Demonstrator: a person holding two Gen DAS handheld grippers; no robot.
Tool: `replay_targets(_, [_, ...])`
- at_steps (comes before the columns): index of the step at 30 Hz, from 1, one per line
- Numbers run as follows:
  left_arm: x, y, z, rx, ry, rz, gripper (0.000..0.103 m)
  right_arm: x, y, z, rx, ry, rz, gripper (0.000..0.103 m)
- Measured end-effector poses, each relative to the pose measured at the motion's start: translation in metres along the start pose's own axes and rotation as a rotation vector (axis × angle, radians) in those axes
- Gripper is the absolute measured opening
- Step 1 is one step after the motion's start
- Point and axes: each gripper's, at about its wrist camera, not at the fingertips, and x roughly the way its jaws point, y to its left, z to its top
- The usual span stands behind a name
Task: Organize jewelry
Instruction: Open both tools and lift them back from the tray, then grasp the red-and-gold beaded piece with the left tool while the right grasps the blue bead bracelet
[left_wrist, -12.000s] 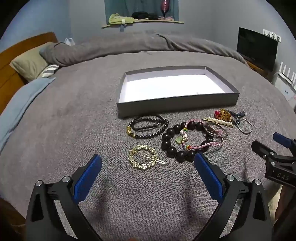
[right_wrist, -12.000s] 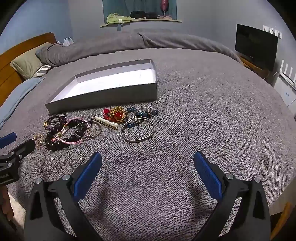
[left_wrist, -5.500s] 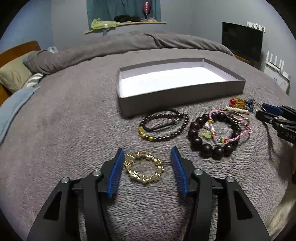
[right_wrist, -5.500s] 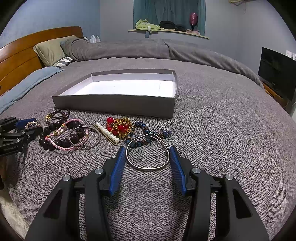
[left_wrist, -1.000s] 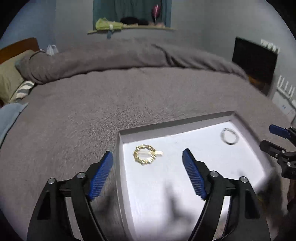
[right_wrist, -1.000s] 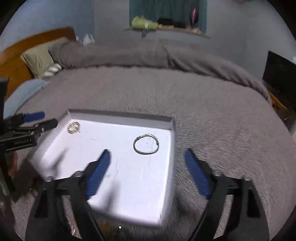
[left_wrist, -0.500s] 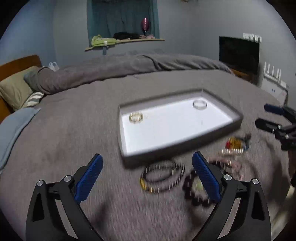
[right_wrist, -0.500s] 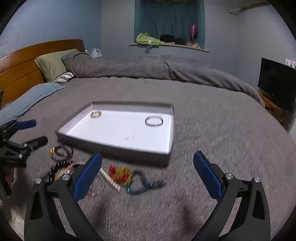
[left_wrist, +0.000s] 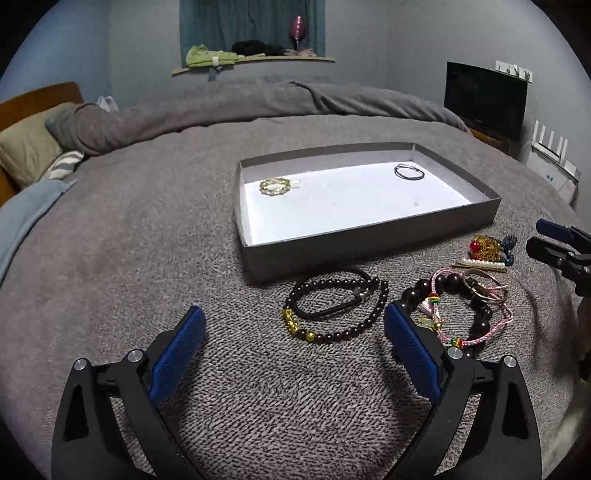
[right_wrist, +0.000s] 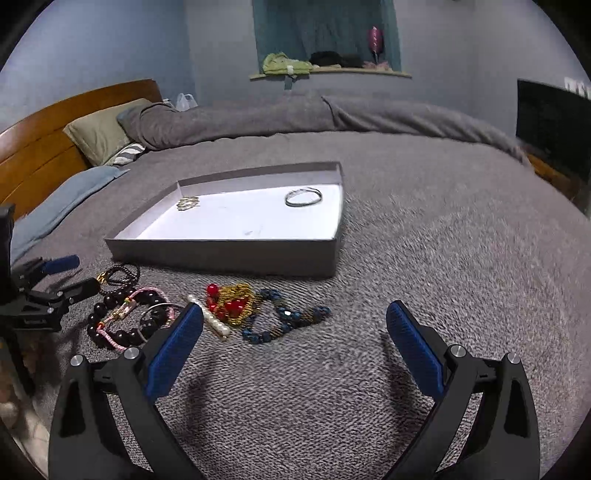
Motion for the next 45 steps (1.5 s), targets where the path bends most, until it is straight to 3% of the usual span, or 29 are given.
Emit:
replay_targets(7, [0.004,0.002,0.000,-0.008,0.016,-0.014,0.096,0.007,0.004,-0.001,-0.026,0.033,-0.026,0.097])
replay_targets(9, [0.003,0.001,-0.001,-0.006,0.012,-0.011,0.096,0.010,0.004,0.000,-0.026,0.044,-0.030,0.090])
replay_targets(13, [0.004,0.001,0.000,-0.007,0.016,-0.007,0.096,0.019,0.000,0.001,-0.007,0.081,-0.023,0.064])
replay_targets(20, [0.004,0.000,0.000,-0.008,0.017,0.000,0.096,0.028,-0.001,0.002,-0.010,0.114,-0.046,0.056])
replay_targets(27, [0.006,0.001,0.000,-0.008,0.022,0.000,0.096,0.037,0.002,0.006,-0.025,0.145,-0.035,0.034])
replay_targets(28, [0.006,0.001,0.000,-0.008,0.022,-0.001,0.096,0.036,0.002,0.005,-0.026,0.142,-0.033,0.028])
replay_targets(31, [0.006,0.001,0.000,-0.008,0.022,-0.001,0.096,0.032,0.002,0.006,-0.024,0.124,-0.020,0.023])
replay_targets(45, [-0.003,-0.009,0.003,0.019,-0.006,-0.018,0.094,-0.022,-0.008,0.019,0.018,-0.100,0.011,0.022])
